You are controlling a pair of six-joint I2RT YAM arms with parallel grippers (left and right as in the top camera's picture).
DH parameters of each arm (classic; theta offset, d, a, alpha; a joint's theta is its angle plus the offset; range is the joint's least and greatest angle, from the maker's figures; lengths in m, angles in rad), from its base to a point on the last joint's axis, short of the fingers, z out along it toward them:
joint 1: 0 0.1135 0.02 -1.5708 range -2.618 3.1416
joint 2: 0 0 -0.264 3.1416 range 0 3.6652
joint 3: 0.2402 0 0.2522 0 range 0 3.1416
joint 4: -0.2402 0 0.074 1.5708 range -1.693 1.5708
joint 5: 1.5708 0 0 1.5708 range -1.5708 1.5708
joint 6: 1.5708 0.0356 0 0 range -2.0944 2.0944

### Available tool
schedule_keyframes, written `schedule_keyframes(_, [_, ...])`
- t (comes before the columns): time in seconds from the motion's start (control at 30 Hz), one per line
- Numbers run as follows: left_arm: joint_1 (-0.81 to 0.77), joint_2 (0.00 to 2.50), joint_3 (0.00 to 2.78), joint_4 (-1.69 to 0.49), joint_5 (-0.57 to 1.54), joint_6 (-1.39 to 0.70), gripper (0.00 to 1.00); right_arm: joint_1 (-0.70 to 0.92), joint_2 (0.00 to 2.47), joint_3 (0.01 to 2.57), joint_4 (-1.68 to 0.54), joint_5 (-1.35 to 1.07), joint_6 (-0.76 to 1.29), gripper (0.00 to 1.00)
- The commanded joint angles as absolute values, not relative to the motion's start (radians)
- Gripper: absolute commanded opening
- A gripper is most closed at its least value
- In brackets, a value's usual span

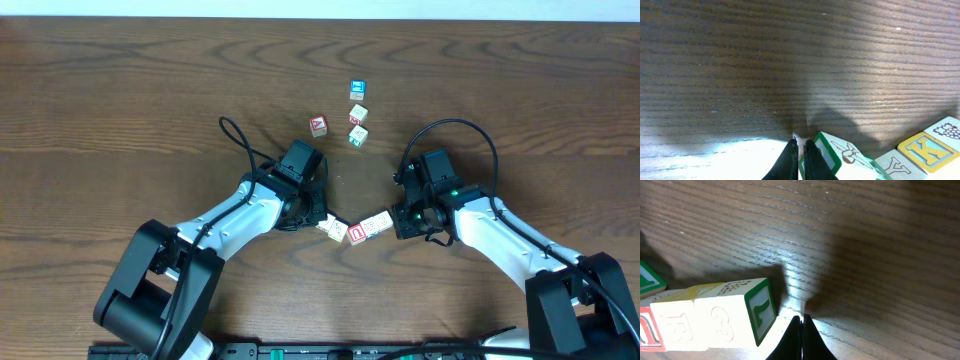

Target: Lift 5 blocks

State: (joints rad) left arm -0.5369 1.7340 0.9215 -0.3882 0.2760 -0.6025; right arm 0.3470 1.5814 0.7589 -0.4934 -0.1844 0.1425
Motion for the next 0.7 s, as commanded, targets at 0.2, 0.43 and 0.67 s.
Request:
schedule_keyframes(0.2, [-0.535, 1.750, 0.914, -0.414, 0.281, -0.604, 0.07, 0.341, 1.588, 0.772, -0.496, -0.200, 0.030, 0.01])
schedule_keyframes(0.43, [-0.535, 1.749, 0.914, -0.429, 0.281, -0.605, 0.07, 0.341, 1.588, 0.772, -0.497, -0.263, 0.001, 0.01])
schedule_keyframes(0.67, [-0.536, 1.749, 0.914, -0.437, 0.307, -0.608, 0.07, 0.341, 1.588, 0.772, -0.498, -0.277, 0.002, 0.01])
